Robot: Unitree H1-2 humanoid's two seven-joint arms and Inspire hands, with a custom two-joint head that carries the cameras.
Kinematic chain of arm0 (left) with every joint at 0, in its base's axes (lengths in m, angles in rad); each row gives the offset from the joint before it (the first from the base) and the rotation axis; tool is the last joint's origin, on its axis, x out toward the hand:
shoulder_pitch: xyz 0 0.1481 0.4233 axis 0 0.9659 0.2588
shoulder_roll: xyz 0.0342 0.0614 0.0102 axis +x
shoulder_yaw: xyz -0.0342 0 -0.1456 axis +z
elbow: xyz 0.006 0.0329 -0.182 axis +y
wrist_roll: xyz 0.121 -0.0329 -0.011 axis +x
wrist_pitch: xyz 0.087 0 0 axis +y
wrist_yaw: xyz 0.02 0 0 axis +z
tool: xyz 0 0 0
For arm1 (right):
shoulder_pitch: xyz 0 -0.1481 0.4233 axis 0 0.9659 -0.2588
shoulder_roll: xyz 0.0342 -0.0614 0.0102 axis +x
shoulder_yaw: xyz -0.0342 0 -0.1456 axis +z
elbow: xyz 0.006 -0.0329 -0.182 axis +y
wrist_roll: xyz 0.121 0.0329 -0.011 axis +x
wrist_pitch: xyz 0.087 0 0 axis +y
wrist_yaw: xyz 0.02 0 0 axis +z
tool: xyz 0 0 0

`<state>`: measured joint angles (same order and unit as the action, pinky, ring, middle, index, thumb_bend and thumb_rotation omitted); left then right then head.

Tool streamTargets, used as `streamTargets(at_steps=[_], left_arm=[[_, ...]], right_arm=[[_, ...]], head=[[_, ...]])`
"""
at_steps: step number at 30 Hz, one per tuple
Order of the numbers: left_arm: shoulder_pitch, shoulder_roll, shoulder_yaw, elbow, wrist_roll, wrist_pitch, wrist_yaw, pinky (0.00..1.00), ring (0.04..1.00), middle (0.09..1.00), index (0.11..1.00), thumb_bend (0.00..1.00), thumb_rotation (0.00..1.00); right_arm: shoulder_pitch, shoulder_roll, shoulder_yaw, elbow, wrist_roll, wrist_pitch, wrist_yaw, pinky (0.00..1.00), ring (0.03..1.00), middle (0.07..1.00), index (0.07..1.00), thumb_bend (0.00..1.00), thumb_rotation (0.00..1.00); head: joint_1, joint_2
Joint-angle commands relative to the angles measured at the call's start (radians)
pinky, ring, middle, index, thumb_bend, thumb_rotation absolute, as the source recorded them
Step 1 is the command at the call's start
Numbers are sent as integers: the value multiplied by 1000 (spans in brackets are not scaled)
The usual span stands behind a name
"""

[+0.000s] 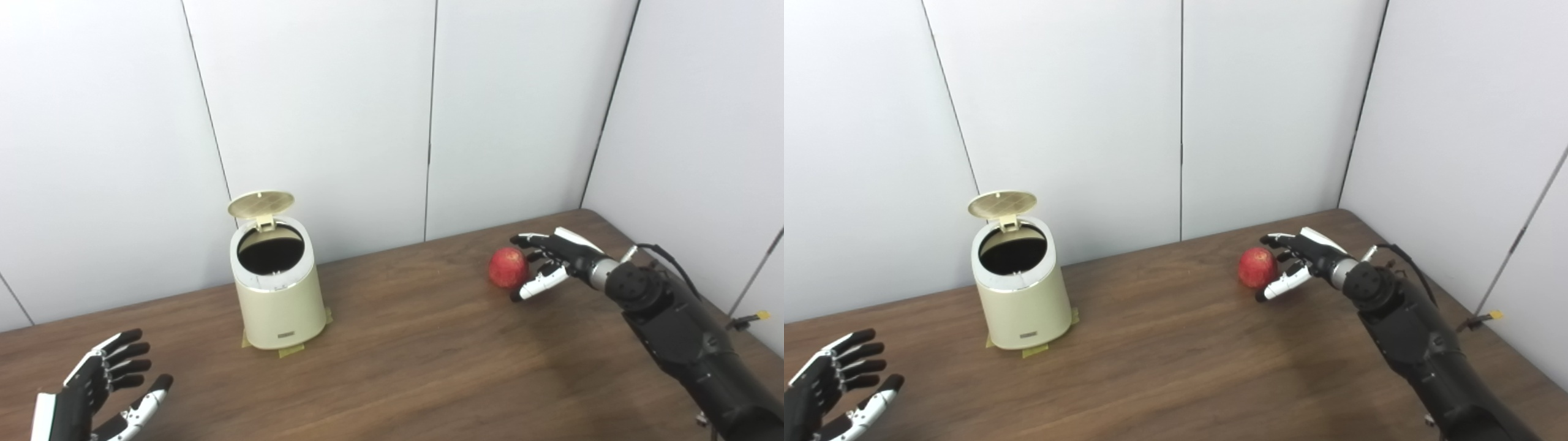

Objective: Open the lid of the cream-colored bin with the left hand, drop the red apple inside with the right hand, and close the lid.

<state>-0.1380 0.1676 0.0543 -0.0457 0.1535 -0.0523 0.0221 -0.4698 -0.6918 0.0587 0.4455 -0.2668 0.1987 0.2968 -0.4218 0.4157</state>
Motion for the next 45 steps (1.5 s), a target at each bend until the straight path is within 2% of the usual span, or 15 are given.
streamTargets(at_steps=[1,7,11,16,19,20,21,22,23,26,30,32,38,41,45], left_arm=[[-40,10,1,-41,-7,-16,-4,631,666,717,762,532,0],[-35,10,1,-54,-9,-10,-9,607,666,723,765,522,0],[-35,12,0,-48,-20,-23,-19,607,665,728,775,517,0],[-35,11,-1,-44,-17,-38,-22,615,656,724,776,522,0],[-33,9,-2,-49,-13,-33,-19,620,657,723,771,527,0],[-33,8,-2,-49,-12,-34,-18,621,657,723,770,530,0],[-34,8,-3,-49,-10,-38,-18,618,655,722,769,532,0],[-33,8,-4,-49,-8,-40,-18,612,652,722,768,531,0],[-33,8,-4,-47,-9,-43,-18,610,647,722,768,530,0],[-33,8,-4,-41,-8,-51,-16,618,654,731,771,523,0],[-36,12,-5,-24,-11,-74,-18,605,653,724,766,521,0],[-37,13,-6,-15,-11,-86,-19,565,650,728,767,525,0],[-37,13,-7,7,-19,-105,-26,547,655,743,779,530,0],[-36,12,-9,16,-17,-114,-26,528,648,736,776,548,0],[-36,9,-11,37,-18,-126,-24,553,656,745,786,561,0]], right_arm=[[-45,-17,11,-4,-31,-42,-33,755,860,923,902,885,235],[-52,1,58,10,-112,-65,-96,715,812,870,856,865,244],[-67,34,62,60,-114,-90,-126,719,819,872,850,888,242],[-88,68,96,128,-165,-133,-205,648,778,865,840,878,252],[-91,99,85,157,-174,-169,-290,631,717,770,753,838,153],[-91,110,79,167,-175,-186,-321,563,626,668,690,768,79],[-89,120,73,171,-176,-196,-351,530,585,623,658,770,40],[-86,131,68,169,-177,-201,-377,461,508,533,596,651,20],[-84,142,64,174,-181,-210,-409,380,425,470,550,577,8],[-76,161,55,186,-186,-247,-477,293,339,424,516,531,0],[-74,177,56,236,-205,-323,-575,326,375,450,498,529,0],[-66,179,60,230,-218,-335,-604,339,387,461,492,530,0],[-64,182,71,230,-273,-349,-694,350,406,482,481,531,0],[-77,180,74,229,-288,-369,-724,368,430,503,472,529,0],[-90,188,68,139,-287,-383,-719,349,405,461,492,531,0]], head=[[0,2],[2,7],[6,12],[12,16],[17,19],[19,20],[19,20],[21,21],[22,21],[25,22],[27,24],[30,25],[34,26],[69,22],[117,17]])
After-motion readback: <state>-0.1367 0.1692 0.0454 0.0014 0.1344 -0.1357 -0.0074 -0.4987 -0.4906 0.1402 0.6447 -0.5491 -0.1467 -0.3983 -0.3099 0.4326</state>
